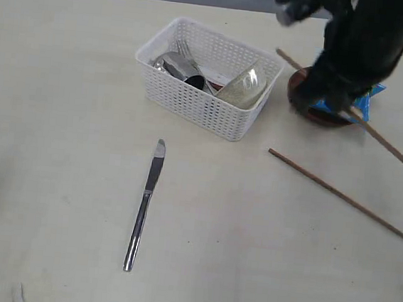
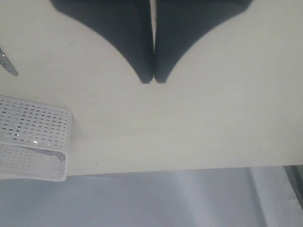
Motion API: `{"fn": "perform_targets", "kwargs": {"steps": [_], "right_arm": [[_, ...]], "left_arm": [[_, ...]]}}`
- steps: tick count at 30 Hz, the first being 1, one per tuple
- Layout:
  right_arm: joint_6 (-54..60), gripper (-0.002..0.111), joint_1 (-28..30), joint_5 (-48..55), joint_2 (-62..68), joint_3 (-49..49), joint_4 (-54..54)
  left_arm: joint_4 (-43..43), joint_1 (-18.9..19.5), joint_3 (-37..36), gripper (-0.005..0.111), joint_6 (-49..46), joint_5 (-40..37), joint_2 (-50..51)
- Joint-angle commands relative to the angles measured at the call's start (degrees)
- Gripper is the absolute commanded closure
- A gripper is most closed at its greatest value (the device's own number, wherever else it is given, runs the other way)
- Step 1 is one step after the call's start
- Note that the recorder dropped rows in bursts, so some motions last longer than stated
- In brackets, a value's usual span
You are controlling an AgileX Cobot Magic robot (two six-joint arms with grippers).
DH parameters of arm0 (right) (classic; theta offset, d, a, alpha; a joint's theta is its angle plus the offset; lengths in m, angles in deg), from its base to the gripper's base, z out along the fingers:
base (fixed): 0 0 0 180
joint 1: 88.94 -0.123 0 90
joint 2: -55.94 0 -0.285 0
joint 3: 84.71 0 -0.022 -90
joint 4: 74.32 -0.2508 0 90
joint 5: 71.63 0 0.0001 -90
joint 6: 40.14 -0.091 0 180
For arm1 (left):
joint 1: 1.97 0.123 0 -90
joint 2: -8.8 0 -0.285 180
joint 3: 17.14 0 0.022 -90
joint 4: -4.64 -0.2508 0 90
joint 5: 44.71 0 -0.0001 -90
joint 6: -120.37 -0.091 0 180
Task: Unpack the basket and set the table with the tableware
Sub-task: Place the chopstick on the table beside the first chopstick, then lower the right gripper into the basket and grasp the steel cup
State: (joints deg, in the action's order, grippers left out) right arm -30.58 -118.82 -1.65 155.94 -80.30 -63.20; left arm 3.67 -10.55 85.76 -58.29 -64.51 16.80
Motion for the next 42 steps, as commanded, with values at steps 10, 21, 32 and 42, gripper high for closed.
{"fn": "perform_targets", "kwargs": {"steps": [10,21,32,42], "right_arm": [[-1.36,0.109,2.42,-21.62,3.89,21.78,14.48],[-0.30,0.094,2.42,-27.98,6.18,24.29,15.10],[-7.08,0.068,-0.16,-19.95,-2.44,9.56,6.56],[-0.23,0.068,2.53,-15.62,11.22,-15.87,-41.24]], "left_arm": [[-0.19,-0.43,-0.11,0.107,-0.04,0.18,-0.21],[-0.19,-0.43,-0.11,0.107,-0.04,0.18,-0.21],[-0.19,-0.43,-0.11,0.107,-0.04,0.18,-0.21],[-0.19,-0.43,-0.11,0.107,-0.04,0.18,-0.21]]}}
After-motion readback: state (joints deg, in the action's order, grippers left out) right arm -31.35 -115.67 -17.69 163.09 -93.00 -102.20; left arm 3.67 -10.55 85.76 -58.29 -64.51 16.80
